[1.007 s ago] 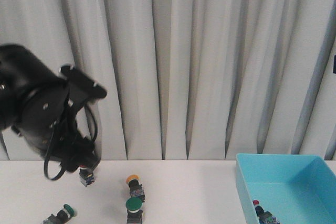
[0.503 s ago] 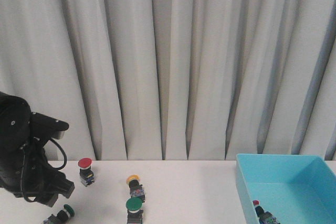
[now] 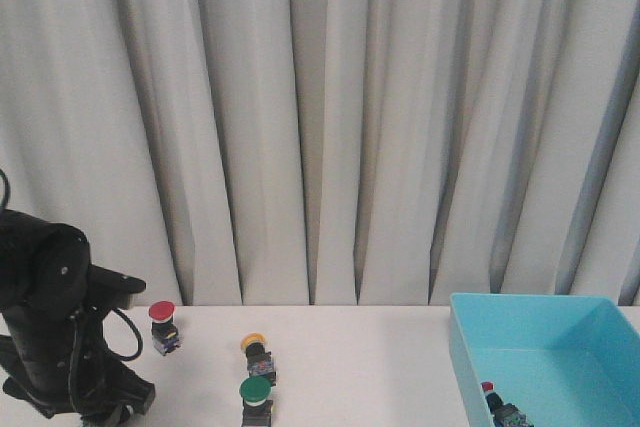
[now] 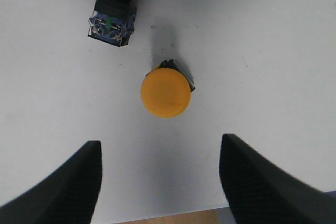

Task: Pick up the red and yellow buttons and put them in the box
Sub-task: 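Lower the left gripper onto the yellow-capped button and close it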

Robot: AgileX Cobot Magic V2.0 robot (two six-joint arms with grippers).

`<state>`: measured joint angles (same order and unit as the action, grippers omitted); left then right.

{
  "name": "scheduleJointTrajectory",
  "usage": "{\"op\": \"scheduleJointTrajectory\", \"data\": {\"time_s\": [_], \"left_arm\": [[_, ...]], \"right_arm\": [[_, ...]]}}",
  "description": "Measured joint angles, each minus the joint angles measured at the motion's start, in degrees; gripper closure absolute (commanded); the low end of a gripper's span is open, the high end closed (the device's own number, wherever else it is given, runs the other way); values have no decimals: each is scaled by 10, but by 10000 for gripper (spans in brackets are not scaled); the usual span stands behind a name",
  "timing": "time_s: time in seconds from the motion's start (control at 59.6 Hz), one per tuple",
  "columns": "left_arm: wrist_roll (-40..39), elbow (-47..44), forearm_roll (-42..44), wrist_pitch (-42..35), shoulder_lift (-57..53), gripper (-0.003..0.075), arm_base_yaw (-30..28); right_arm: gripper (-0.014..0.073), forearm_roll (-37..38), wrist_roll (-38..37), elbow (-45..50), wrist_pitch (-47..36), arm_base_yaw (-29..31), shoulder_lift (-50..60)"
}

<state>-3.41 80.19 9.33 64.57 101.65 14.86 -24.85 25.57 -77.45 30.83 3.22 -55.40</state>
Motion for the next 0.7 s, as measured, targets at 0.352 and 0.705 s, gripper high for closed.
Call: {"op": "scheduleJointTrajectory", "data": {"time_s": [0.352,0.705], "left_arm": [[0,0,0,-9,51,266,0],[0,0,-1,-14,79,266,0]], "right_arm": [[602,-16,0,0,4,0,0],[602,-17,0,0,12,0,0]]}}
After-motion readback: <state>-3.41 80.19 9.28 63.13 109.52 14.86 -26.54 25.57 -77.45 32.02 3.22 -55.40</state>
